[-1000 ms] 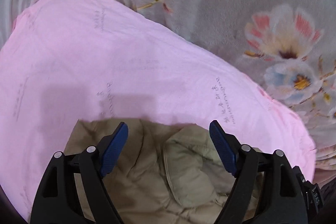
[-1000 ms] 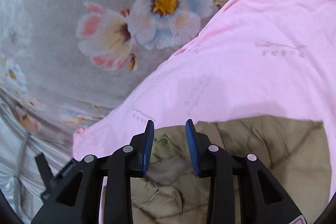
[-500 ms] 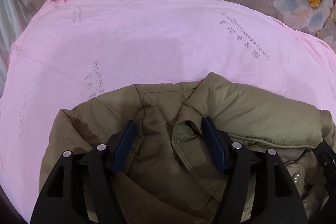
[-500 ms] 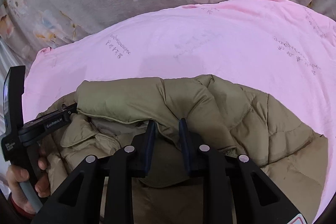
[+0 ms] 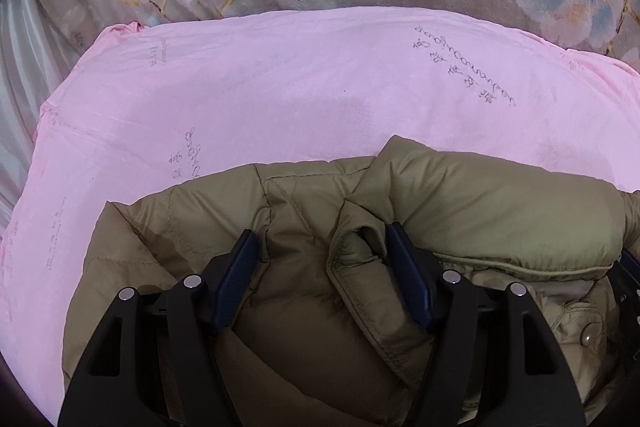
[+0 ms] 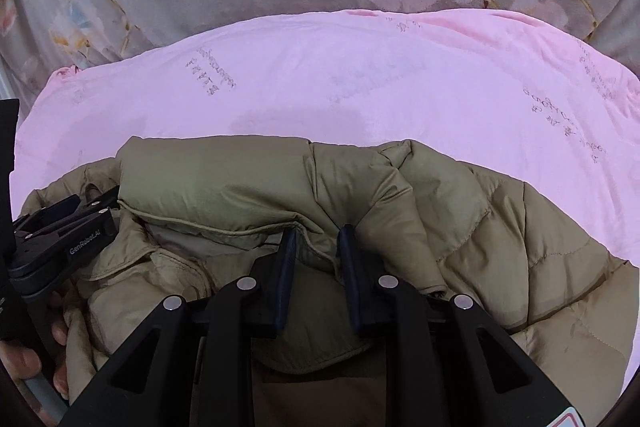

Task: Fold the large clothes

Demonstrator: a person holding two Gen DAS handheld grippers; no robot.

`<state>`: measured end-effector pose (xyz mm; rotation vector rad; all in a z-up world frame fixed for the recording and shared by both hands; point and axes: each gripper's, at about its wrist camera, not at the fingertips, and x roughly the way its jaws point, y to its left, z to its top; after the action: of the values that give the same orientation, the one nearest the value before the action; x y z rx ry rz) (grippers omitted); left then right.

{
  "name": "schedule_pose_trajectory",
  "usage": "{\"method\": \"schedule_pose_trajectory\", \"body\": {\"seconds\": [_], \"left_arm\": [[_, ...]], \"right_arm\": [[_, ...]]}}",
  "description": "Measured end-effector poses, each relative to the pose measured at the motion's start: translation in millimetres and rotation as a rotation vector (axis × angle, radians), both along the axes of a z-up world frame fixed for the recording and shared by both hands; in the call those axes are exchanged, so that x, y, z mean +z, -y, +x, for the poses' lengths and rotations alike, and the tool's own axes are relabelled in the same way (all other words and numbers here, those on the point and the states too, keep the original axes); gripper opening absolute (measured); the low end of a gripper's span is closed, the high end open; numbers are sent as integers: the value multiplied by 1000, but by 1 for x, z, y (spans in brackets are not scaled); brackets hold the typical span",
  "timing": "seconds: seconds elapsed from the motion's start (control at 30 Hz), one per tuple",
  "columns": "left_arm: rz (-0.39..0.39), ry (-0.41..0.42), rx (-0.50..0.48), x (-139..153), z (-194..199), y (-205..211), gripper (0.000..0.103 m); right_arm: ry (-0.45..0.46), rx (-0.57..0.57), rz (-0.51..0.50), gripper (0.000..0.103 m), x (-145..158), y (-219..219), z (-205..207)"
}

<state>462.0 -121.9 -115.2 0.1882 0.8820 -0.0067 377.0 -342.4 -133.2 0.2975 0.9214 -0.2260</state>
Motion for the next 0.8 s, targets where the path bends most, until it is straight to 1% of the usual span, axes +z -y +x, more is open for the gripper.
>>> {"method": "schedule_pose_trajectory", "body": {"seconds": [0.13, 0.47, 0.8], "left_arm": [[9, 3, 0, -1, 0, 1, 64], [28, 8, 1, 0, -3, 3, 64], [31, 14, 2, 1, -5, 4, 64]], "right_arm": [[-5, 1, -26, 19, -1, -3, 2], [9, -3, -28, 19, -1, -3, 1], [23, -6, -23, 20, 0, -2, 0]]}}
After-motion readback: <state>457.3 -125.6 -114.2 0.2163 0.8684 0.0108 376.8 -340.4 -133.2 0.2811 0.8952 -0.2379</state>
